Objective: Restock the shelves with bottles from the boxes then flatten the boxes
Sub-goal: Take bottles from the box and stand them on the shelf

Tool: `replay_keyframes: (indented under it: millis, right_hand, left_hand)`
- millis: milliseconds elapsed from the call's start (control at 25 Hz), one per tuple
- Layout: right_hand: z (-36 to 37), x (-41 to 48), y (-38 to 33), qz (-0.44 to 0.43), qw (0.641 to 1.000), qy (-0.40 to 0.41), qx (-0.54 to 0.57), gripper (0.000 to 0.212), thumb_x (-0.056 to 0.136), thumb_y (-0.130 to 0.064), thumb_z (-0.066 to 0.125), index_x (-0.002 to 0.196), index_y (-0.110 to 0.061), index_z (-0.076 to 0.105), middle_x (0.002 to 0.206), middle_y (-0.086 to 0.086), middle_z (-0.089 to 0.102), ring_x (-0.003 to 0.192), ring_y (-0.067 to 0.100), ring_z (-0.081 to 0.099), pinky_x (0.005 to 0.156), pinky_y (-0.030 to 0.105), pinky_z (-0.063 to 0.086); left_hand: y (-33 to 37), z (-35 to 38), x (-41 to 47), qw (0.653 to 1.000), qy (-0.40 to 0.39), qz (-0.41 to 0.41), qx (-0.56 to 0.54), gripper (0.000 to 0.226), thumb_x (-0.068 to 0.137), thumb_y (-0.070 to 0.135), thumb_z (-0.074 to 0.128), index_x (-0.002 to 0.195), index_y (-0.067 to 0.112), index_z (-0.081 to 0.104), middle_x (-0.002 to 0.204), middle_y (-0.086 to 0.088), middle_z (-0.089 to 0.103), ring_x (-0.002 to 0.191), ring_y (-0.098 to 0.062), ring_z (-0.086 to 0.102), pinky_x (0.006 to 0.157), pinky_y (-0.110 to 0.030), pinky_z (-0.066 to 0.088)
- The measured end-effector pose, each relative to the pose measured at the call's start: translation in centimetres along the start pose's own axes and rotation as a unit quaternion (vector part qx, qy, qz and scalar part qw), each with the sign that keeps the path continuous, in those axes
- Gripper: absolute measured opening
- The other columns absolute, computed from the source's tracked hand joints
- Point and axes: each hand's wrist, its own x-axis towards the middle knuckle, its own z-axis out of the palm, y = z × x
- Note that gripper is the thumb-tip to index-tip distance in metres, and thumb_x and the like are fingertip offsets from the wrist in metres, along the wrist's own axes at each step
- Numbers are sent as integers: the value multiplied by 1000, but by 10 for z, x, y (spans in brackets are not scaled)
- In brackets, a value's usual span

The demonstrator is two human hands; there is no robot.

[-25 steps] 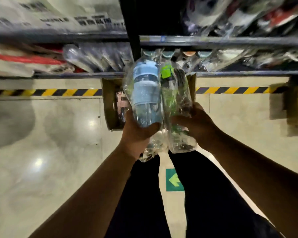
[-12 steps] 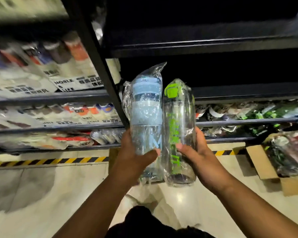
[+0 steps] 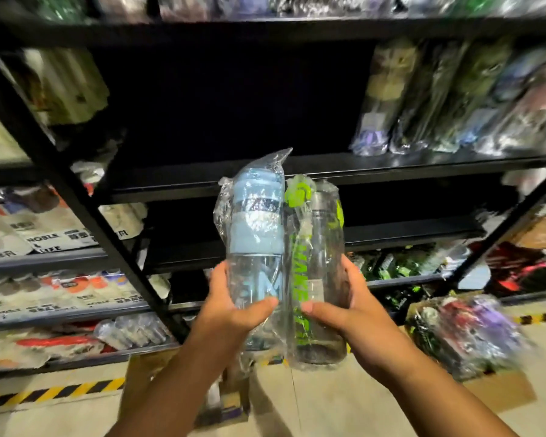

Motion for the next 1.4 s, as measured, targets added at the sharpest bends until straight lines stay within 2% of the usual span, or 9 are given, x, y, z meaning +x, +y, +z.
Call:
replay_keyframes:
  millis: [120,360,520,640,920,1040,1160,1320,1400]
  right_hand:
    - [-33,15,-26,-28,999,38,-22,85,74,-1,82,138,-36,40,117,-10,71,106,14,69,92,39,55]
    - [-83,94,-84,-74,986,107,-104,106,55,-37,93,141,-44,31,129,-15,60,116,10,62,102,44,49]
    - [-102,159,-114,-106,972,137,-157,108,67,-23,90,150,-36,22,134,-19,47,123,7,50,105,28,40]
    - [-107,208,-130,-124,966,153,-168,106,73,-17,86,153,-30,19,129,-25,39,121,0,37,92,12,34]
    - [-117,292,-123,-124,953,185,-204,103,77,-17,84,155,-23,16,159,-5,25,144,13,26,101,20,27]
    - [-120,324,-121,-128,944,207,-224,105,72,-25,87,153,-17,21,153,3,36,140,20,35,106,26,31]
    - [-118,347,-108,-132,931,241,-241,88,60,-45,88,126,-17,37,127,12,54,118,30,52,98,39,44]
    - [-112,370,-94,-158,926,259,-224,65,70,-29,88,100,-18,32,112,15,53,104,30,54,86,32,40]
    - [-110,375,-89,-175,923,268,-212,62,73,-24,87,101,-17,33,113,13,53,102,27,53,86,27,37]
  left_hand:
    - [27,30,19,1000,-26,15,1,81,71,16,84,136,35,39,117,5,68,99,-6,70,83,-26,57]
    - [76,65,108,995,-25,71,58,74,83,25,80,130,47,28,112,30,52,96,10,57,75,-12,41]
    - [96,73,176,995,-22,82,53,78,82,28,80,140,42,30,117,24,56,105,3,59,85,-23,47]
    - [107,75,222,995,-21,77,54,79,82,26,80,143,38,31,120,17,60,104,-1,62,85,-27,49]
    - [110,70,287,998,-14,39,43,67,85,21,78,134,37,35,117,11,62,102,-7,65,83,-29,53]
    - [103,71,307,999,7,36,35,72,85,20,79,138,35,32,117,12,60,102,-5,62,86,-29,51]
    - [97,74,321,999,28,28,30,73,83,16,80,138,30,34,117,9,59,99,-5,62,86,-31,53]
    - [92,77,330,997,55,46,19,57,83,8,80,119,31,42,110,3,63,84,2,66,72,-20,55]
    - [91,77,332,997,63,54,9,60,78,17,82,124,22,44,111,-3,66,93,-9,69,77,-26,58]
